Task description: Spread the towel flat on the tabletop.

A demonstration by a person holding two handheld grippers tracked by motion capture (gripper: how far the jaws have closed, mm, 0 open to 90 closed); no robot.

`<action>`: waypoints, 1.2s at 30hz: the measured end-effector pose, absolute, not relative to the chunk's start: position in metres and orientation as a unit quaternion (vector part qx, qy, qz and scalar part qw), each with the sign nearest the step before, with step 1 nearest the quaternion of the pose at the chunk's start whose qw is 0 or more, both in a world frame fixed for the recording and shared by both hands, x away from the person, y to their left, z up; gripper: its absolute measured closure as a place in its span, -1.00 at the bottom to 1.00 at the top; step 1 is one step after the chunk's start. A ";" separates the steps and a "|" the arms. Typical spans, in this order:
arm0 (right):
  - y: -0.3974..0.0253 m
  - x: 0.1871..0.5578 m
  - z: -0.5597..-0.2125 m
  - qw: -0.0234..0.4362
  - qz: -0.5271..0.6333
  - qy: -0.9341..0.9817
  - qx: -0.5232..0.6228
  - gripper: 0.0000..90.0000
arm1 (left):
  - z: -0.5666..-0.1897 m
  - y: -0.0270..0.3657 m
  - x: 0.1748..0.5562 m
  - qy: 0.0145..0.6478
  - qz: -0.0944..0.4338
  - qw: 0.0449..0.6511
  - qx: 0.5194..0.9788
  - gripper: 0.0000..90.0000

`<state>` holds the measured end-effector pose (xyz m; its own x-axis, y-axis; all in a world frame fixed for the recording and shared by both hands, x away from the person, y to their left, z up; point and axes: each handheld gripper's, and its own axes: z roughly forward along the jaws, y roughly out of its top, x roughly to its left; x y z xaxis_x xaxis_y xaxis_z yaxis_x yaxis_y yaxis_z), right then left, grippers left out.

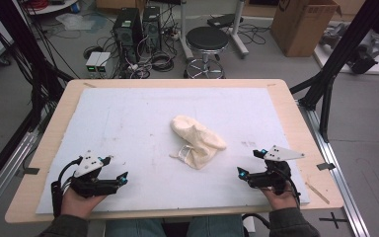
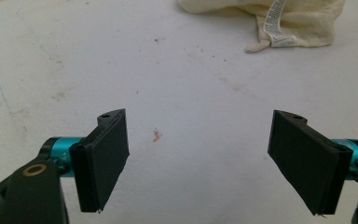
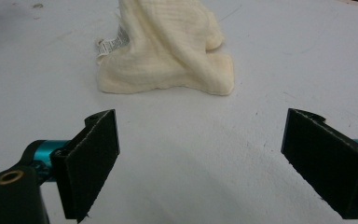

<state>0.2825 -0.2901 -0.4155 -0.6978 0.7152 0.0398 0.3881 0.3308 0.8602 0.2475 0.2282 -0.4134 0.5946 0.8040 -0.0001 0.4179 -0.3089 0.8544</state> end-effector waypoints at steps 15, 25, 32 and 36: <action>-0.289 0.286 -0.416 0.171 0.468 0.796 0.342 -0.77 | -0.414 0.230 0.248 0.399 0.228 0.438 0.773 -0.54; -0.283 0.287 -0.416 0.170 0.466 0.800 0.337 -0.77 | -0.415 0.234 0.246 0.401 0.232 0.439 0.770 -0.54; -0.279 0.290 -0.414 0.171 0.470 0.802 0.327 -0.77 | -0.414 0.236 0.245 0.401 0.235 0.438 0.769 -0.54; -0.275 0.293 -0.409 0.163 0.478 0.802 0.319 -0.77 | -0.414 0.237 0.244 0.402 0.239 0.439 0.767 -0.54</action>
<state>0.2934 -0.2751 -0.4095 -0.7431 0.6677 0.0431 0.3560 0.3400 0.8705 0.2442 0.2366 -0.4140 0.5634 0.8260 0.0138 0.4069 -0.2920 0.8655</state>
